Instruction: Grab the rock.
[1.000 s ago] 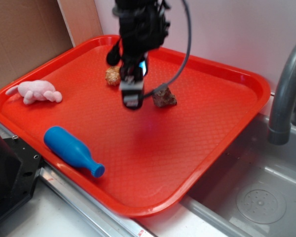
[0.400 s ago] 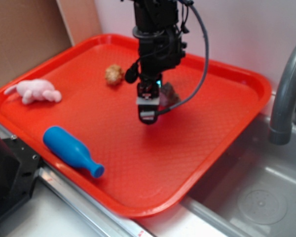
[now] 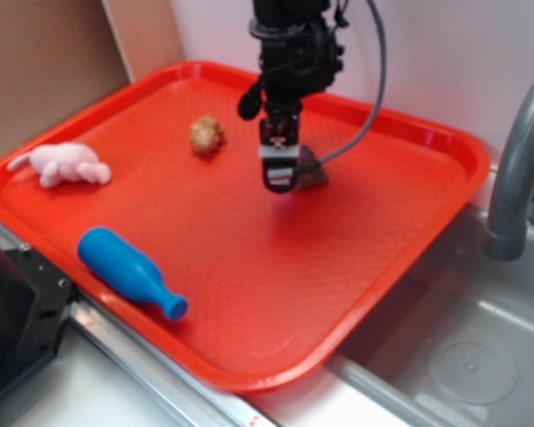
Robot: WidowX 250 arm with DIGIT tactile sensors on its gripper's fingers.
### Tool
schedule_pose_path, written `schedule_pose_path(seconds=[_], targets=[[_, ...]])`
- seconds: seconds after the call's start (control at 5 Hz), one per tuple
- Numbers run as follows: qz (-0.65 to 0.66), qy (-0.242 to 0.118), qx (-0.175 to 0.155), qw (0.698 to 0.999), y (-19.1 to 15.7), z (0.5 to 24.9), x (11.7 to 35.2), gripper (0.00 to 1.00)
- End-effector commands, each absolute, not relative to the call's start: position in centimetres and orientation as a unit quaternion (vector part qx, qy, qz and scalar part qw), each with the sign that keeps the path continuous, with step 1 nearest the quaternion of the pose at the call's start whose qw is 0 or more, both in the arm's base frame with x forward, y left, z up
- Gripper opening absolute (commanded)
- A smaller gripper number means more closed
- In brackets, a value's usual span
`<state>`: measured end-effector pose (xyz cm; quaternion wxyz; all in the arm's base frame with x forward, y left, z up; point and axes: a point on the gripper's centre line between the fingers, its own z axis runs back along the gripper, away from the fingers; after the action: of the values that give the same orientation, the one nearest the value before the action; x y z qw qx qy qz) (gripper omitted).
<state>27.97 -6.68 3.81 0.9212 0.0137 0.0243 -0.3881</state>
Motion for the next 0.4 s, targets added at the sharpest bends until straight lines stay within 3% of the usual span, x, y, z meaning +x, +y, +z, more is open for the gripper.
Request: schedule_pose_path(seconds=[0.0,0.2], targets=[[-0.408,0.009,0.006,0.913,-8.67,4.13,27.87,1.0],[-0.415,0.015,0.005,0.91,-9.04,3.8,28.43,1.0]])
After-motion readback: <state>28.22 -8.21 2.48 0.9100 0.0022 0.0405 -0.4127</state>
